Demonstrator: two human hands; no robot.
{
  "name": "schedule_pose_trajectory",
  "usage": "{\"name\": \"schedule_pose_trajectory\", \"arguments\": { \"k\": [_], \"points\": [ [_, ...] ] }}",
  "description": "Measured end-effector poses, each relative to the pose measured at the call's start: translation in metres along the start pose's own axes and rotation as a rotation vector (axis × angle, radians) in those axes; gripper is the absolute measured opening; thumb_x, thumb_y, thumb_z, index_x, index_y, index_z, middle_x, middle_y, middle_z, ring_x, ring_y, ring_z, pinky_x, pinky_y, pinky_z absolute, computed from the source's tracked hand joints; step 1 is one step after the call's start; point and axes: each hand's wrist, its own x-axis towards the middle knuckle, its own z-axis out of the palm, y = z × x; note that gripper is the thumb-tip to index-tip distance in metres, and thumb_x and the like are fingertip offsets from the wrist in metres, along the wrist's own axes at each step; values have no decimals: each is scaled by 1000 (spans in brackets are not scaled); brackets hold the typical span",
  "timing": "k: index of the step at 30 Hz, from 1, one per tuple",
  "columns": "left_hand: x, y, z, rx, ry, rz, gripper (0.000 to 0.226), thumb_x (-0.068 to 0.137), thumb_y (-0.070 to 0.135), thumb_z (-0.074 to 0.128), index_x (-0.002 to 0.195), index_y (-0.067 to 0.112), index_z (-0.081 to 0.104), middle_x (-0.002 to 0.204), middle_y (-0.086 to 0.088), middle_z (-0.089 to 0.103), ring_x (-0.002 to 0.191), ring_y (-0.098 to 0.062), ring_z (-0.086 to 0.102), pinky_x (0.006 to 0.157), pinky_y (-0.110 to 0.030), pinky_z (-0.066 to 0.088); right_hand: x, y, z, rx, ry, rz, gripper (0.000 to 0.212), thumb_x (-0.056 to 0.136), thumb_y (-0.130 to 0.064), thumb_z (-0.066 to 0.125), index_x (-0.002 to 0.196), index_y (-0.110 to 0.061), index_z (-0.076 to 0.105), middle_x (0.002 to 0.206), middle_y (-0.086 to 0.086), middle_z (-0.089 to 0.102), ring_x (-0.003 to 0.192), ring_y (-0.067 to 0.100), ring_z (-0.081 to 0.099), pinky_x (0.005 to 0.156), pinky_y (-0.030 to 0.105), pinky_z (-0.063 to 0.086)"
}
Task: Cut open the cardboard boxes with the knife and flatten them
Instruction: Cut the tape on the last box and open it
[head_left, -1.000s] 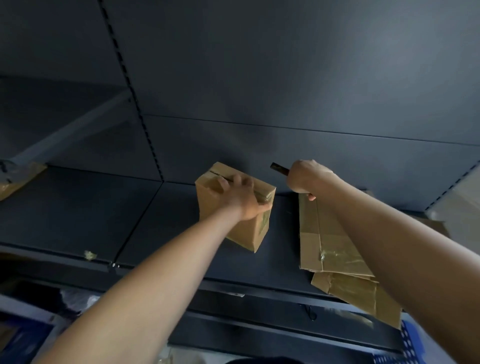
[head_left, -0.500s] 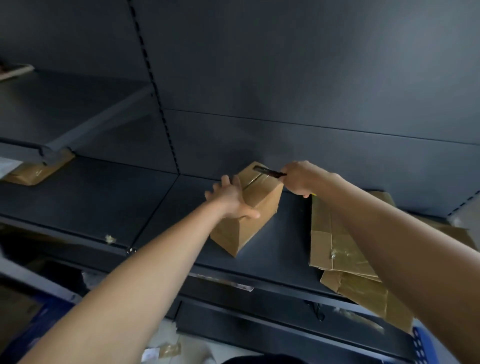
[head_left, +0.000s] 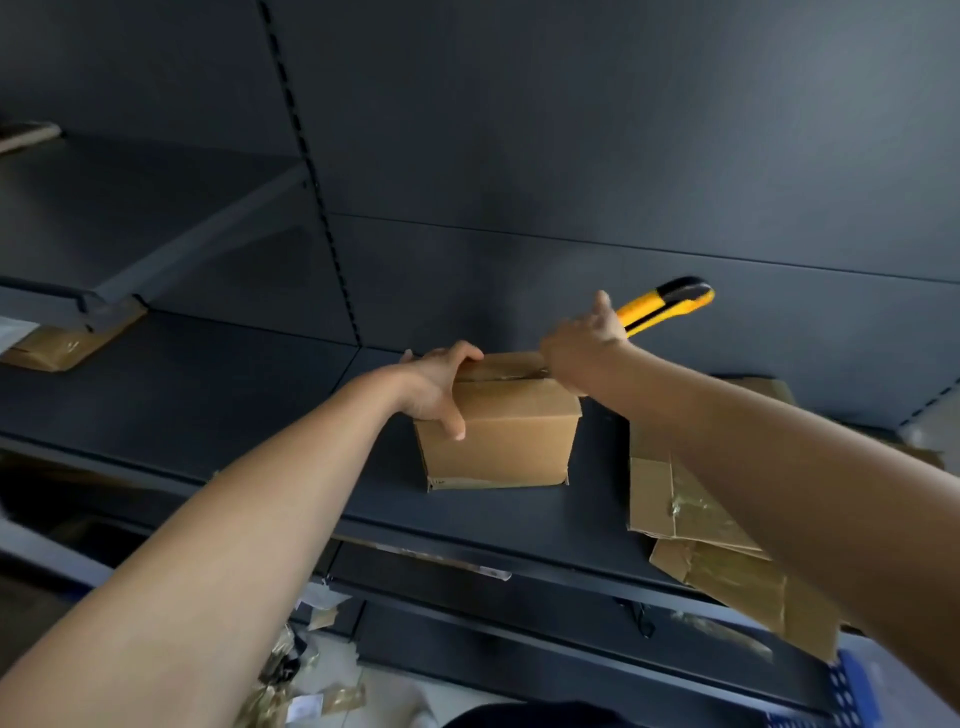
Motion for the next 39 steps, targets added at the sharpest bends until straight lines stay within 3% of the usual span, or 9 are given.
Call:
{"name": "schedule_pose_trajectory", "arguments": {
  "k": [8,10,13,15,18,20,27,33,39],
  "points": [
    [10,-1,-14,124,-79,-82,102,72,11,76,144,44,12,159,3,8,145,-36,-4,117,-49,0,-3,41,21,290,-222,118,6,94,-15,49,90,-17,54,78,-2,48,79,20,49,92,42,32],
    [7,6,-17,186,-65,-84,100,76,3,72,147,39,12,158,-1,11,146,-32,0,117,-47,-1,-11,56,19,296,-285,159,16,91,-15,53,75,-14,50,71,-1,48,63,18,46,83,36,36],
    [8,17,-13,340,23,-36,90,76,-10,59,148,25,16,155,-1,18,143,-27,18,119,-46,-1,-17,72,27,284,-310,214,20,90,-14,54,70,-15,48,68,0,48,62,20,48,82,35,37],
    [8,27,-5,374,66,-5,83,77,-7,57,146,21,18,152,2,12,139,-29,19,118,-45,9,-15,76,38,490,-322,217,16,92,-16,48,78,-10,54,68,3,52,58,22,51,74,33,44],
    [6,44,10,291,76,93,84,75,16,73,141,25,23,141,6,18,130,-24,23,106,-41,31,-12,73,52,892,-360,187,40,99,-35,37,77,-6,52,65,10,52,52,23,49,59,29,46],
    [5,50,17,242,125,154,78,74,23,76,136,23,30,134,5,25,125,-20,26,99,-39,38,-11,68,59,980,-353,187,48,101,-43,32,75,-7,50,63,10,51,49,22,47,56,28,45],
    [-2,53,20,185,223,209,56,81,4,69,128,15,41,124,2,34,120,-15,33,86,-25,35,-9,63,71,1055,-194,182,46,96,-42,38,69,-9,52,57,9,57,45,23,51,60,29,45],
    [1,55,16,199,102,141,57,73,13,77,115,20,39,111,5,34,103,-13,32,79,-27,36,-8,54,76,1015,-235,107,45,96,-42,39,68,-9,53,57,8,57,46,22,52,63,29,46],
    [6,56,10,188,13,128,56,70,14,78,107,24,37,109,5,36,104,-15,32,81,-29,30,-8,57,77,991,-299,49,46,97,-41,42,67,-7,55,54,9,56,43,22,50,57,27,43]
  ]
}}
